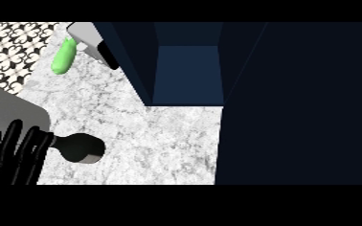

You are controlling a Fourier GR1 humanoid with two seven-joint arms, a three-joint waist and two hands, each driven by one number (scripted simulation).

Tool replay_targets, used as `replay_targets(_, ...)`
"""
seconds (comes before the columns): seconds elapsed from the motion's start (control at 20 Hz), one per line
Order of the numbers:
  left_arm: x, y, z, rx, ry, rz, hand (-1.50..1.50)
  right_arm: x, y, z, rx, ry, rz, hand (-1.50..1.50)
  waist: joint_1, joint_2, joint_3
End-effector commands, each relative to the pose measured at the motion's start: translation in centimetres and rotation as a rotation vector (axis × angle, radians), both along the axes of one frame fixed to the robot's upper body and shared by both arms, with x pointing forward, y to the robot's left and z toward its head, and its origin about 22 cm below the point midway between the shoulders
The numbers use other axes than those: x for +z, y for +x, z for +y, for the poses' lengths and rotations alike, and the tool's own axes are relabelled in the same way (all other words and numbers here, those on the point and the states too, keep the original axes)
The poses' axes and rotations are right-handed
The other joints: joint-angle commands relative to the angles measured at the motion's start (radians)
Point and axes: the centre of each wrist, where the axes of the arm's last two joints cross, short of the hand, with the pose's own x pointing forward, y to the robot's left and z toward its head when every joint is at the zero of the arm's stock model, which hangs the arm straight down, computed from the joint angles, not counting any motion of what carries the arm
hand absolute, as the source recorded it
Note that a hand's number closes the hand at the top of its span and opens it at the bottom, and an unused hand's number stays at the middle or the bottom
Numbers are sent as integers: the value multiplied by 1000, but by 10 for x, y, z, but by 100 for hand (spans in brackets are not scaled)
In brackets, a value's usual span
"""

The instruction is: Pick up the wine, place it into the cabinet and close the cabinet

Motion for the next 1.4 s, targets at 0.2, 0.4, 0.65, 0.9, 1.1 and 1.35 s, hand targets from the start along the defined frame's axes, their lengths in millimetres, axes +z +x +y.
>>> replay_targets(0.2,9,-7,28,44,-56,-71,-150,20,-27,-5,7,8,-57,-150,-1,0,-1)
replay_targets(0.4,21,-11,43,64,-40,-63,-150,22,-26,-7,-13,18,-42,-150,1,-2,-1)
replay_targets(0.65,2,4,57,70,-51,-20,-150,20,-31,-5,-18,12,-39,-150,-1,-3,-1)
replay_targets(0.9,-14,16,80,80,-99,21,-150,20,-21,-8,-7,3,-58,-150,1,0,0)
replay_targets(1.1,-43,24,104,64,-100,75,-150,24,-33,-5,20,-4,-44,-150,-3,1,-1)
replay_targets(1.35,-58,28,119,37,-95,112,-150,22,-37,1,30,3,-38,-150,-6,1,0)
